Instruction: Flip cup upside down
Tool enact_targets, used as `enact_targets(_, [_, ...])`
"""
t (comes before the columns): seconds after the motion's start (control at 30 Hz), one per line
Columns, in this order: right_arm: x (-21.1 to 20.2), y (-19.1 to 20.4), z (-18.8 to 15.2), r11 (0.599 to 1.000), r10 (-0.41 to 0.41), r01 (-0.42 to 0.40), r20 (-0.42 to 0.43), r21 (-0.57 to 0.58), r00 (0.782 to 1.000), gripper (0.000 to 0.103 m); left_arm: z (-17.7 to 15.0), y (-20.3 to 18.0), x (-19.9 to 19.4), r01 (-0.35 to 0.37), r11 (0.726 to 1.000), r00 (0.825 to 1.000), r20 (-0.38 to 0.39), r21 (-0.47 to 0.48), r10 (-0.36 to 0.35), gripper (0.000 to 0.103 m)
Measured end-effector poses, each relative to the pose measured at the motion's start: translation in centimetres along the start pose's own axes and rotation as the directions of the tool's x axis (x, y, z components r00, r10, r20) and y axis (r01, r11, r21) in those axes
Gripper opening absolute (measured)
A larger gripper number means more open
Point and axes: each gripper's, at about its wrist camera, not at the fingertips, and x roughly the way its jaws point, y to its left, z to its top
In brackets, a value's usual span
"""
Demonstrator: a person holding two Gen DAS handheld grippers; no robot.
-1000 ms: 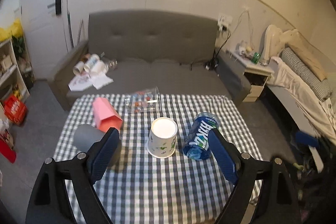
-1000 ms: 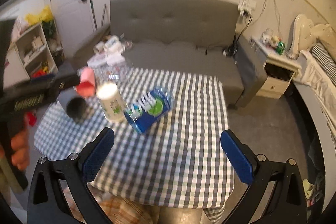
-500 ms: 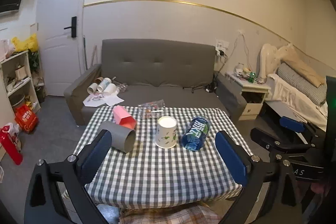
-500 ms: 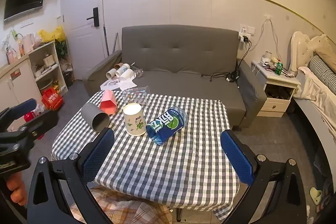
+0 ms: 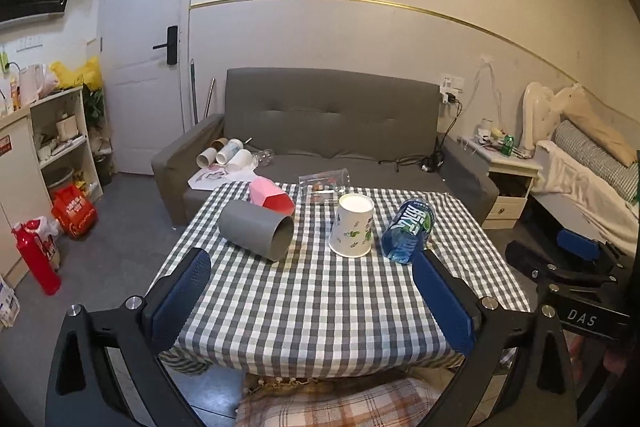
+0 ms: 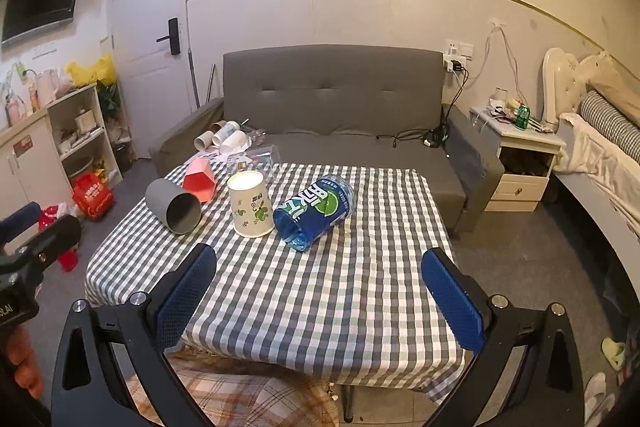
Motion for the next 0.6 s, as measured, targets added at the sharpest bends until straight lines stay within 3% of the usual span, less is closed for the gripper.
enact_targets(0.6, [0.1,0.57,-0.16,1.0,0.011,-0.011,0.013,-0.015,1.0,0.103,-0.47,-0.21,0.38,0.022,1.0,0.999,-0.046,0.003,-0.022,0.103])
